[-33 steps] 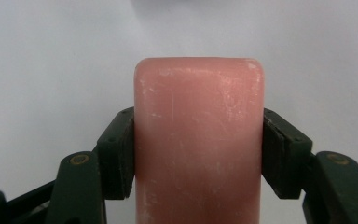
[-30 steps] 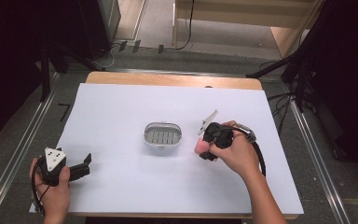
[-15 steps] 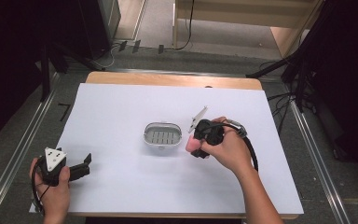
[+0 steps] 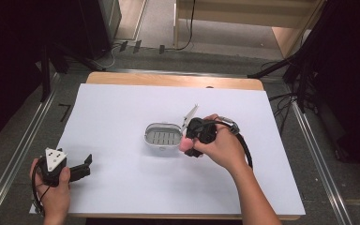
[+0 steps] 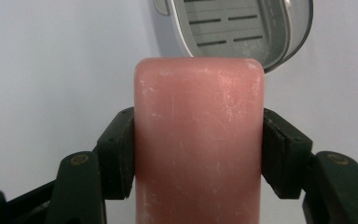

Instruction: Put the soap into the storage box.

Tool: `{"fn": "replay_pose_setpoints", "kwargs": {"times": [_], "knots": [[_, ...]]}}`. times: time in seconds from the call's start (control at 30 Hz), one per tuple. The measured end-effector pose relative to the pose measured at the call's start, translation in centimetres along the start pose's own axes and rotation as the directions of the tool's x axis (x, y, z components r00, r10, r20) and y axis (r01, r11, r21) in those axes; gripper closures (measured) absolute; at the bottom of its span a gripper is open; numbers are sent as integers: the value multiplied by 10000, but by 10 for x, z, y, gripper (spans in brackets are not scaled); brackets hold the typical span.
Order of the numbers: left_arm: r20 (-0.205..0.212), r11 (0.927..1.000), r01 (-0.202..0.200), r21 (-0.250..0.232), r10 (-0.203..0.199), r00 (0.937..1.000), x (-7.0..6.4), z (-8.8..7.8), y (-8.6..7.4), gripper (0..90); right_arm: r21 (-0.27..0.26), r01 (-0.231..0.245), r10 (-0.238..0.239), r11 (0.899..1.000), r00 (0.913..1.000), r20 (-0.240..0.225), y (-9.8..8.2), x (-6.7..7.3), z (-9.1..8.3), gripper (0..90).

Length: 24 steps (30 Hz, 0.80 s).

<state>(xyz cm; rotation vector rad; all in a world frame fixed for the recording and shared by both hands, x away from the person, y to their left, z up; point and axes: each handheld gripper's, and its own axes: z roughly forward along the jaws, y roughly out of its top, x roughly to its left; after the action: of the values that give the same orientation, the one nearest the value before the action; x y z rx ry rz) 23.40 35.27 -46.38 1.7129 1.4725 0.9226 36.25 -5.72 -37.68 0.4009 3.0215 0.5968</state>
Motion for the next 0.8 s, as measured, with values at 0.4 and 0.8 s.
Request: {"fn": "replay_pose_setpoints", "kwargs": {"times": [0.4, 0.8], "knots": [[15, 10000, 23, -1, -23, 10000, 0, 0, 0, 0, -91, 325, -326, 9994, 9994, -101, 17, 1, 2, 388], [54, 10000, 46, 45, -46, 10000, 1, 0, 0, 0, -10, 502, -503, 9987, 9985, -229, 37, 4, 7, 388]]}}
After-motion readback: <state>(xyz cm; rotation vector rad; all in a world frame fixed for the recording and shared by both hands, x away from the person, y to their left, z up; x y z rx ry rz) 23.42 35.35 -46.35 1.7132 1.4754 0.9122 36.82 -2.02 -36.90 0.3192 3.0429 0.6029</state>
